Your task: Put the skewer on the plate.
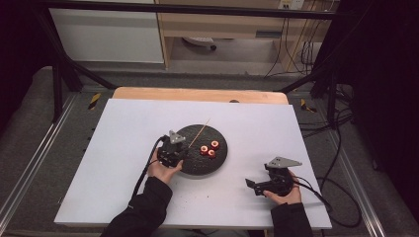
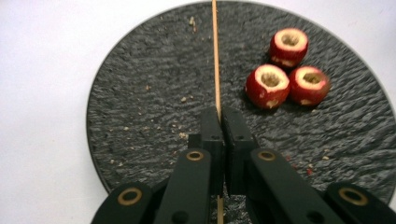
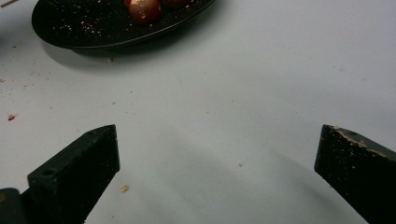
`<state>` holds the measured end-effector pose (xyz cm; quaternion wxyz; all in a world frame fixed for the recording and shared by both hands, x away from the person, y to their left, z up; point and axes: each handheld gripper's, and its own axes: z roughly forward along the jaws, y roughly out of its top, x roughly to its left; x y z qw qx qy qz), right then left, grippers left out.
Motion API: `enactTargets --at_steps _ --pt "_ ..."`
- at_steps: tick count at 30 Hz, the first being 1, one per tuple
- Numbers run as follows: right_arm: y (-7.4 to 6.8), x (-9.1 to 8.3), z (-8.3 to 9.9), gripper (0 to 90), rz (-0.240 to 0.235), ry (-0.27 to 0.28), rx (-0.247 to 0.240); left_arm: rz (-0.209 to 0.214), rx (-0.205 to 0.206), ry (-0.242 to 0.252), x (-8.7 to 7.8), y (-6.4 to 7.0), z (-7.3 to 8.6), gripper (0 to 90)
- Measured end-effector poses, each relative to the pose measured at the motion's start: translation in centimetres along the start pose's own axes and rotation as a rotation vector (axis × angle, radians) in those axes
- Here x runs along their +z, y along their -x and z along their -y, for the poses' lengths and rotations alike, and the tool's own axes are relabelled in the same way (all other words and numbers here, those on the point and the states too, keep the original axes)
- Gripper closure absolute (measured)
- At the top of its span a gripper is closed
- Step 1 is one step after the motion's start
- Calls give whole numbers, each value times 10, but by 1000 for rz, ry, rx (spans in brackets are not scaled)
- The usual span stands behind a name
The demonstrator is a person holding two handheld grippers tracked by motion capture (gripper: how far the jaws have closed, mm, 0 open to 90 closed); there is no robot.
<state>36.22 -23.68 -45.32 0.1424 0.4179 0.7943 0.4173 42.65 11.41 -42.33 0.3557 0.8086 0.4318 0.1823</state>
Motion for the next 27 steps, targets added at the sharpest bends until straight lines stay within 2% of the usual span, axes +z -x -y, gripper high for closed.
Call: enactTargets --at_steps 10,19,23,27 --pt "0 1 0 10 0 -4 -3 -16 11 -52 15 8 -1 880" --pt "0 0 0 10 3 -4 -1 -10 15 -45 16 8 0 868" --pt "0 0 0 10 3 -4 0 8 24 -32 10 6 1 793" --pt "0 0 0 8 2 -5 0 30 35 5 0 2 2 666"
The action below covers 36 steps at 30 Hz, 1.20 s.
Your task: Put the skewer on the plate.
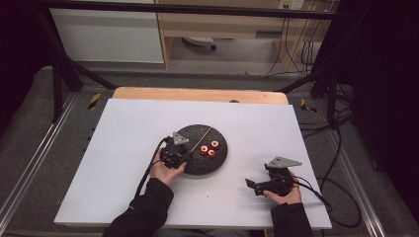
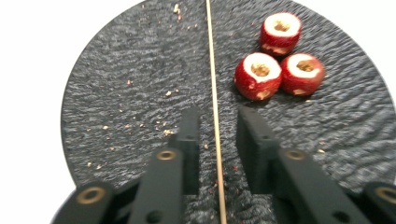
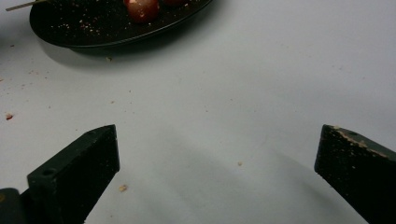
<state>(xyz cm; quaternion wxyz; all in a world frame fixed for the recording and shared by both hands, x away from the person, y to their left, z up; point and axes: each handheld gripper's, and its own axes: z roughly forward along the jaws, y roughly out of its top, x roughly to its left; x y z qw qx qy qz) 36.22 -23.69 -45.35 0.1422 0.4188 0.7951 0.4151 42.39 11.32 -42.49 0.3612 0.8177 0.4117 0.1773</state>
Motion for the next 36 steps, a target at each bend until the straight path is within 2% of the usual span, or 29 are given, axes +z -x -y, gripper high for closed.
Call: enactTargets --at_steps 3,7,15,18,22,32,36 --pt "0 0 0 8 1 -1 0 18 26 17 -8 -3 2 566" --pt "0 0 0 8 2 2 -2 39 38 42 -19 -8 8 449" --pt "0 -1 0 7 -2 4 2 83 43 86 -46 -23 29 264" --pt "0 -1 0 7 -3 2 2 83 39 105 -57 -30 41 208" --pt "0 -1 0 7 -3 1 -5 58 48 113 -70 -40 59 127" --pt "-1 -1 1 6 -7 -3 -6 29 8 116 -93 -63 102 60" --pt "-2 -1 1 6 -14 -4 -9 33 18 106 -94 -66 114 56"
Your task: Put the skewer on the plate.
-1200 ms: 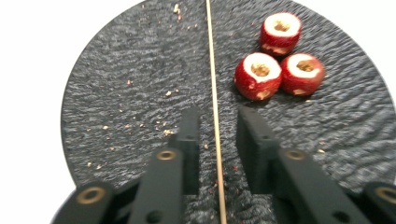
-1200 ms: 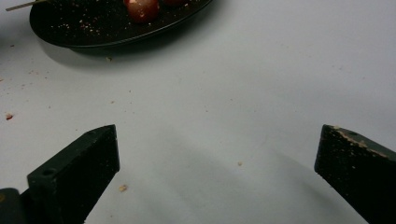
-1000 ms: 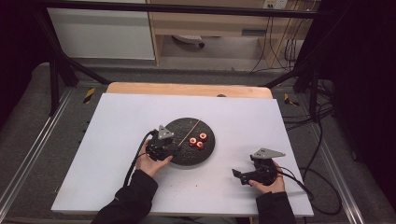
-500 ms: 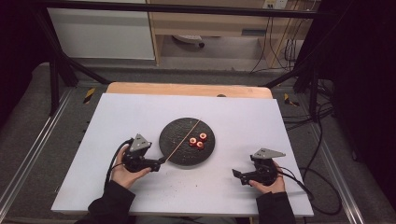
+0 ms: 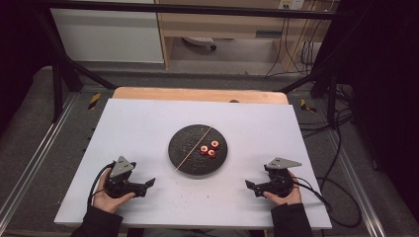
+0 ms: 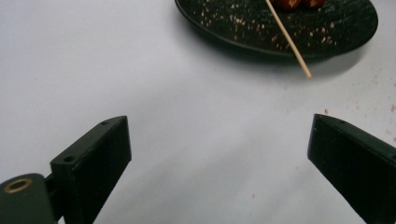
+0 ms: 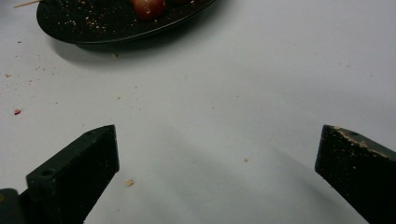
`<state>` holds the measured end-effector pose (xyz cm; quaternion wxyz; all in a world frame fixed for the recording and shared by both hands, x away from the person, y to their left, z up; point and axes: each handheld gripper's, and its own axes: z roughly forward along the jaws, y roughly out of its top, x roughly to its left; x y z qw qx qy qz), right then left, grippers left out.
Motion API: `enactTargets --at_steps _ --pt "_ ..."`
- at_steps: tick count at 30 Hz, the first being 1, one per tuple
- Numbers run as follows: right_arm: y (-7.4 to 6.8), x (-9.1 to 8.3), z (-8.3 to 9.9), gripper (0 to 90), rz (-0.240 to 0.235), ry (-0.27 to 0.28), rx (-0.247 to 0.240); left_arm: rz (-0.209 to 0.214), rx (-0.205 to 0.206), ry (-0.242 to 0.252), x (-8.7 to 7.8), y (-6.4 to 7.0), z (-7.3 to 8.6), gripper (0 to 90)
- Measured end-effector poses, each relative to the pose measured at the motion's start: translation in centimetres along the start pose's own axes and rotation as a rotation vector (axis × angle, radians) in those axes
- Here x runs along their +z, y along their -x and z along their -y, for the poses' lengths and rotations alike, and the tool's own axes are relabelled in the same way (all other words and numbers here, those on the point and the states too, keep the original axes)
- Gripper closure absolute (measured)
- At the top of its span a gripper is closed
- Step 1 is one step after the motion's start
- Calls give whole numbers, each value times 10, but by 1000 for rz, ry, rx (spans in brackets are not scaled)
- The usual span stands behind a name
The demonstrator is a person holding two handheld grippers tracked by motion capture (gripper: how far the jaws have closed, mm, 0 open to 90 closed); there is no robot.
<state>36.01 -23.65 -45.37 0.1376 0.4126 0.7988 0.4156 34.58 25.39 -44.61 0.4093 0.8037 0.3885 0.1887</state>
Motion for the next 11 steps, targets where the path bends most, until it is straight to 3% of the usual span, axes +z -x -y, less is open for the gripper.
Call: enactTargets --at_steps 11 --pt "-1 1 1 6 -17 -12 -5 10 -13 4 -2 -5 9 48"
